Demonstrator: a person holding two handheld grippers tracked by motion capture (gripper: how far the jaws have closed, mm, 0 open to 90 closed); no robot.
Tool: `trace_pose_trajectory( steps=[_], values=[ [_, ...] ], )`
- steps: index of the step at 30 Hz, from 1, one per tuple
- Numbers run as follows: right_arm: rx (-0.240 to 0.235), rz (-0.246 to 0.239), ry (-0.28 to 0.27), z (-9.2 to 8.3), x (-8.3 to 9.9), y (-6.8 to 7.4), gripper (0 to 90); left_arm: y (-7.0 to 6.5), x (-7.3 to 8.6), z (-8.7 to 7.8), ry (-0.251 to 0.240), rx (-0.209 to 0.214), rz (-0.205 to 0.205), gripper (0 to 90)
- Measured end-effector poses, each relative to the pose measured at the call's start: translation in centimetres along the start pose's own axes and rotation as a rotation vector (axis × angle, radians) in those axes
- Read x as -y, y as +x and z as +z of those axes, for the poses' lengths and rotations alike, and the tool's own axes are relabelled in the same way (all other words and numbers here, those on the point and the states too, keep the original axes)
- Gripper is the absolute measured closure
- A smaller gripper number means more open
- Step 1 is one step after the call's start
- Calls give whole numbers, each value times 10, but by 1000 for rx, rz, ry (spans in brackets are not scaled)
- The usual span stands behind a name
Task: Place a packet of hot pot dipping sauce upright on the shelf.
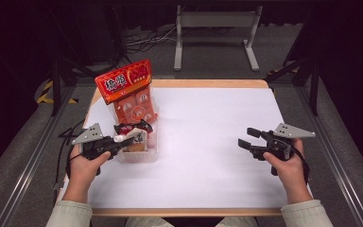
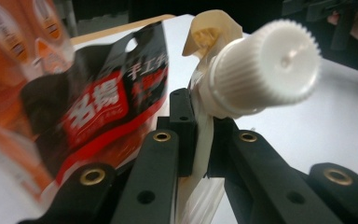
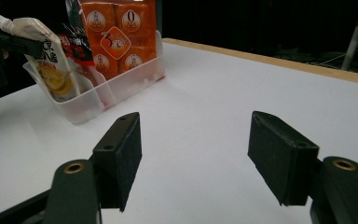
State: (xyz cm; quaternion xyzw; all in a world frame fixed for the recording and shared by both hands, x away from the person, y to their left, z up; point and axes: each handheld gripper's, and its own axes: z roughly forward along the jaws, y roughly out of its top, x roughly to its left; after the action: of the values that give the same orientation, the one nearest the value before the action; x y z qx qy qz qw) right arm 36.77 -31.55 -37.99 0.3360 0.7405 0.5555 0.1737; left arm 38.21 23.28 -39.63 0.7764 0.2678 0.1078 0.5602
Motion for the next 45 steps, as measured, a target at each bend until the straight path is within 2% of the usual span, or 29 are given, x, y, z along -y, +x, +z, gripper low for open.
trace_pose_trajectory(
  steps=[8,9,11,14,16,17,18,19,20,23,24,27,32,38,42,43,45],
  values=[
    [-6,-1,-1,3,0,0,348,2,4,-5,-6,-14,-26,835],
    [-6,-2,-2,3,0,0,348,3,4,-6,-8,-14,-22,824],
    [-7,1,-3,3,0,0,346,2,4,-8,-18,-11,-38,776],
    [-4,3,-2,2,0,-1,336,-1,2,-11,-23,-35,-30,626],
    [-1,3,-3,2,-1,-1,327,-5,1,-14,-17,-76,-35,495],
    [2,4,-3,2,-1,-1,321,-6,1,-17,1,-96,-35,406],
    [2,5,-3,1,-1,0,318,-6,1,-17,1,-96,-35,361],
    [4,1,-2,1,-1,0,314,-11,2,-22,21,-135,-43,319],
    [5,1,-3,0,-1,0,311,-13,2,-25,22,-148,-48,274],
    [18,2,-7,-3,-1,-1,292,-20,3,-36,3,-182,-39,146],
    [18,2,-7,-3,-1,-1,292,-20,3,-36,3,-182,-39,129],
    [32,-1,-9,-7,0,-1,271,-27,5,-48,7,-218,-11,94],
    [73,-18,-3,-18,4,-3,223,-32,15,-63,18,-259,-18,60],
    [132,-35,11,-33,17,-6,159,-30,32,-67,55,-298,-65,49],
    [172,-48,26,-43,27,-9,131,-27,41,-66,56,-295,-89,48],
    [177,-49,24,-44,29,-9,126,-25,43,-65,47,-292,-107,48],
    [194,-38,33,-48,34,-12,115,-23,48,-65,46,-302,-118,49]
  ],
)
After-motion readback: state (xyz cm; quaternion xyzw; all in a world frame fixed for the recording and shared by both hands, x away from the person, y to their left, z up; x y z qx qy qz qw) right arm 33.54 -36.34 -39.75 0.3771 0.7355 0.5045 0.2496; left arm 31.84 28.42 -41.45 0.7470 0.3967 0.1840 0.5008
